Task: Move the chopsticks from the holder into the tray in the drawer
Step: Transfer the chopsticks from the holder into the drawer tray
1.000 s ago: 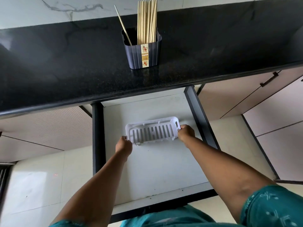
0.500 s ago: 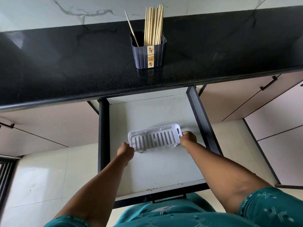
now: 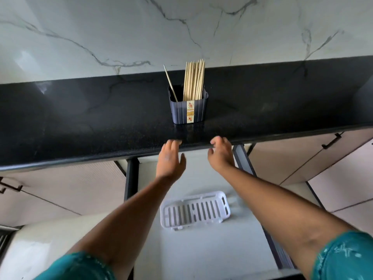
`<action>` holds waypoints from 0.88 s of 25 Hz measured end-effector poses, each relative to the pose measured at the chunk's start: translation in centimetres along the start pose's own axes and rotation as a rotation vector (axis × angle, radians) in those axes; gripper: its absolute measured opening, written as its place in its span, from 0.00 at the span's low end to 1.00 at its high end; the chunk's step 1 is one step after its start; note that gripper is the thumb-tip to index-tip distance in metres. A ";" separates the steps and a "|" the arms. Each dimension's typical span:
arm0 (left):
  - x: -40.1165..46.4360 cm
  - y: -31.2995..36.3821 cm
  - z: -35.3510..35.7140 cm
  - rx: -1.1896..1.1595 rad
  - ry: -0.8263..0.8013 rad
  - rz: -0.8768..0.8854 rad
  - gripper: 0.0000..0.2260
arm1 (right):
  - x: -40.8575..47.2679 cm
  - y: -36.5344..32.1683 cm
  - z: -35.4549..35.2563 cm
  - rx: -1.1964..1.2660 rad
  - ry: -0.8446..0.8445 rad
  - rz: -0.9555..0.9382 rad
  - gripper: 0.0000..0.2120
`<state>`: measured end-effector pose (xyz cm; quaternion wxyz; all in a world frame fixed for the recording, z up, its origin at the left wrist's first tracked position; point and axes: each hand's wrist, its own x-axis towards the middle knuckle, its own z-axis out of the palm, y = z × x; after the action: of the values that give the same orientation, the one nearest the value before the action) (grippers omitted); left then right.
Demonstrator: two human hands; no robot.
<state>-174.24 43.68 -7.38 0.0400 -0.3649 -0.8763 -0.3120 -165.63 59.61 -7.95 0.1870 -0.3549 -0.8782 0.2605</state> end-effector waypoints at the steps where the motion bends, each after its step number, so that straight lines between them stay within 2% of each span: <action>1: 3.8 1.2 -0.8 0.045 0.034 0.070 0.18 | 2.5 -1.9 -0.8 0.022 0.034 -0.084 0.08; 3: 10.6 3.2 -2.4 0.106 0.055 0.100 0.18 | 7.2 -5.2 -2.1 0.069 0.082 -0.136 0.07; 7: 19.3 4.8 -3.1 0.167 -0.007 0.063 0.21 | 15.4 -8.7 -2.7 0.198 0.093 0.016 0.09; 9: 21.6 4.7 -2.5 0.208 -0.036 0.094 0.20 | 18.4 -8.7 -2.5 0.194 0.061 0.105 0.16; 12: 23.7 3.3 -0.6 0.176 -0.101 0.044 0.20 | 22.5 -8.1 -1.9 0.003 -0.121 0.133 0.33; 13: 24.4 2.9 -0.1 0.155 -0.119 0.028 0.20 | 23.8 -7.8 -1.8 -0.034 -0.164 0.144 0.35; 15: 25.3 2.4 0.7 0.132 -0.108 0.021 0.22 | 25.9 -7.4 -1.3 0.005 -0.208 0.147 0.32; 17: 26.1 2.4 1.1 0.112 -0.058 0.046 0.22 | 27.2 -7.4 -0.9 0.135 -0.214 0.161 0.23; 20: 26.2 2.3 2.0 0.057 -0.026 0.062 0.23 | 27.9 -7.2 -0.2 0.342 -0.166 0.204 0.13; 22: 25.4 2.4 2.7 0.055 -0.031 0.076 0.24 | 28.0 -6.9 -0.1 0.395 -0.139 0.200 0.08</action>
<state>-190.80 62.17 -0.75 0.0482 -0.4016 -0.8705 -0.2802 -188.20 75.64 0.23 0.1650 -0.3778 -0.7814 0.4685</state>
